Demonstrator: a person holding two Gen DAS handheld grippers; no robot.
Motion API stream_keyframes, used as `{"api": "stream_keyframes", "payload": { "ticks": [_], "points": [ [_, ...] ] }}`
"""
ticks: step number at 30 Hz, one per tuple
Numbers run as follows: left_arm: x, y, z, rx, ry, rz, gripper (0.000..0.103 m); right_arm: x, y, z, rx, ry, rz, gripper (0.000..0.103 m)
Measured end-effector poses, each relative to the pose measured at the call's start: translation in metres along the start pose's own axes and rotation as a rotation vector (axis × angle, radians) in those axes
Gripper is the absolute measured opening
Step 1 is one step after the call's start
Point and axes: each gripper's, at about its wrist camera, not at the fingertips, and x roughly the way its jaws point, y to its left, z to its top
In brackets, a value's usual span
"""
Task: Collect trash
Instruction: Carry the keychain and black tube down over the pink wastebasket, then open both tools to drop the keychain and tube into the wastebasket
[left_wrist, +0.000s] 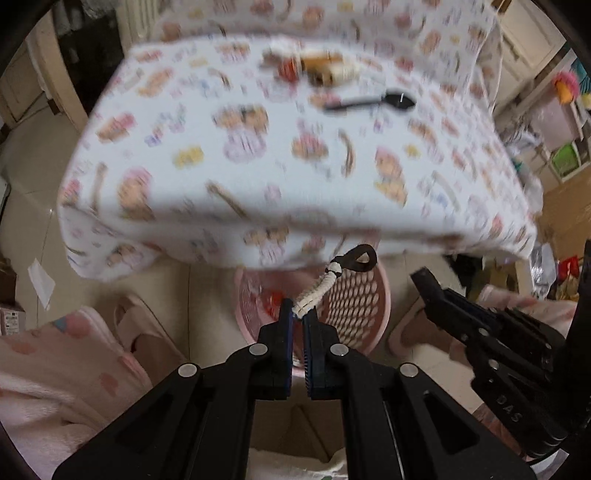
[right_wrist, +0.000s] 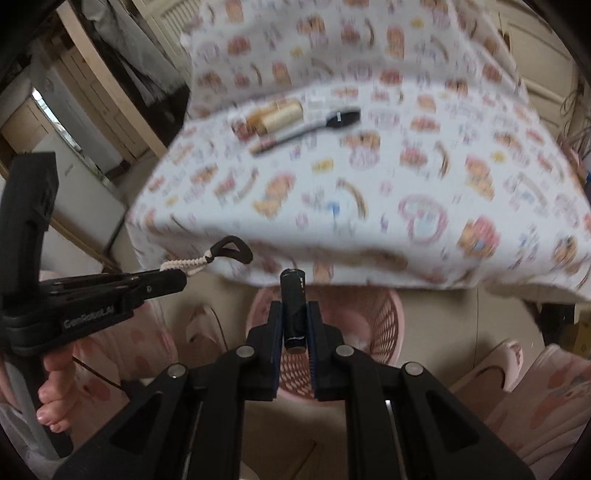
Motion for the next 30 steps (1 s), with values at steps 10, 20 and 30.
{"api": "stream_keyframes", "payload": {
  "ticks": [10, 20, 30],
  "points": [
    [0.067, -0.015, -0.009, 0.059, 0.157, 0.086, 0.004, 0.06, -0.03, -0.012, 0.122, 0.176, -0.038, 0.013],
    [0.098, -0.012, -0.015, 0.076, 0.24, 0.121, 0.004, 0.076, -0.042, -0.014, 0.147, 0.213, -0.074, 0.013],
    [0.107, -0.004, -0.018, 0.057, 0.304, 0.102, 0.03, 0.076, -0.041, -0.014, 0.154, 0.196, -0.072, 0.035]
  ]
}}
